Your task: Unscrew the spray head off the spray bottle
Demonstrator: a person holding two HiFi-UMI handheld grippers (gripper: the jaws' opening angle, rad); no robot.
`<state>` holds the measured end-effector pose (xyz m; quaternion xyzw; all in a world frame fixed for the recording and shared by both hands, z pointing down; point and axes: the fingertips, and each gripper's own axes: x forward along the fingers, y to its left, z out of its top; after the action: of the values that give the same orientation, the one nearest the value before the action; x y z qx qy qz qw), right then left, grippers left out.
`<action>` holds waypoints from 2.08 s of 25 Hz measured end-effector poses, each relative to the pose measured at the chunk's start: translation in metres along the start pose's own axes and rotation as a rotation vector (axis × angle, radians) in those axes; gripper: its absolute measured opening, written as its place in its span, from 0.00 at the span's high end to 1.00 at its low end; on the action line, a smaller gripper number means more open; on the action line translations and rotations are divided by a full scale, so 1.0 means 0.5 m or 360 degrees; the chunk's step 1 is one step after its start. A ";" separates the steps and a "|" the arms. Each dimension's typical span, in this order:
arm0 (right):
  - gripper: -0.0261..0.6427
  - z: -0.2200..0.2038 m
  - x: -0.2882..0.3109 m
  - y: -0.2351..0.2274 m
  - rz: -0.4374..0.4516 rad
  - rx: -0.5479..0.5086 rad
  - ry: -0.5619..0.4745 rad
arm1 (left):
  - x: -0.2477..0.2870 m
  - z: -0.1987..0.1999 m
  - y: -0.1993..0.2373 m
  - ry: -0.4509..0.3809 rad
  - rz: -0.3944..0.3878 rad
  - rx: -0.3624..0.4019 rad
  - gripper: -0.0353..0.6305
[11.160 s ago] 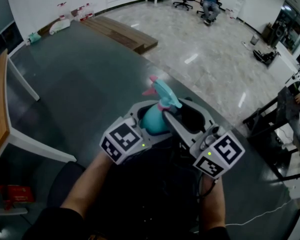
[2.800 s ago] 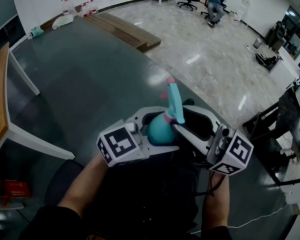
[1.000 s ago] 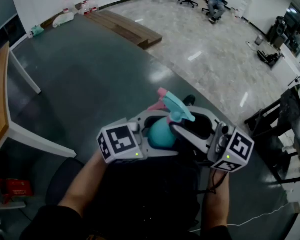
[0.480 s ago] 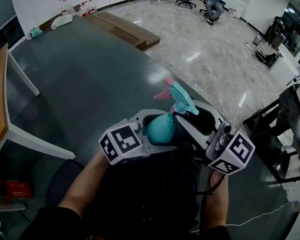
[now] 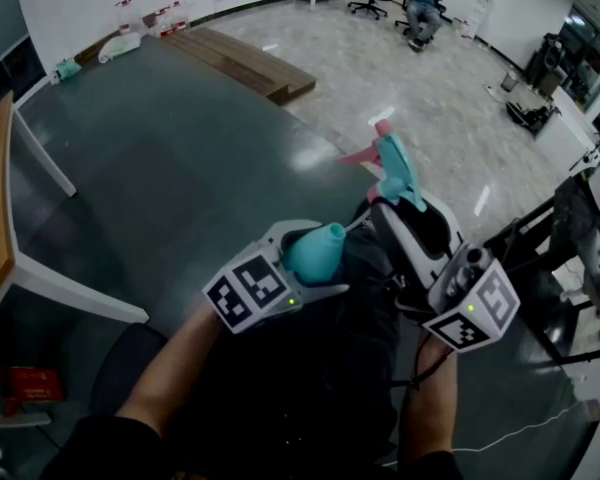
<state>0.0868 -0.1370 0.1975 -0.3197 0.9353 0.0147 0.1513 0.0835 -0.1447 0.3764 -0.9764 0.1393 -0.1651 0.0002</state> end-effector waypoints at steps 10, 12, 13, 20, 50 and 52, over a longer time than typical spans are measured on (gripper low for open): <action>0.75 0.054 -0.012 -0.028 -0.0131 -0.0065 -0.0103 | 0.012 -0.053 0.027 0.0133 0.0111 -0.0006 0.32; 0.75 0.059 -0.014 -0.030 -0.0143 -0.0067 -0.0125 | 0.008 -0.057 0.037 0.0136 0.0144 -0.0020 0.32; 0.75 0.060 -0.015 -0.031 -0.0150 -0.0068 -0.0132 | 0.005 -0.056 0.042 0.0129 0.0160 -0.0029 0.32; 0.75 0.035 -0.017 -0.058 -0.0300 -0.0167 -0.0096 | -0.021 -0.028 0.076 0.0038 0.0283 -0.0060 0.32; 0.76 -0.158 -0.014 -0.111 -0.0604 -0.0125 0.0153 | -0.053 0.051 0.105 -0.0171 0.0402 -0.0115 0.32; 0.76 -0.158 -0.013 -0.110 -0.0605 -0.0132 0.0157 | -0.052 0.051 0.105 -0.0173 0.0399 -0.0114 0.32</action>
<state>0.1034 -0.1868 0.2784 -0.4969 0.8629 0.0087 0.0921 0.0538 -0.1890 0.3412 -0.9581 0.2660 -0.1058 -0.0064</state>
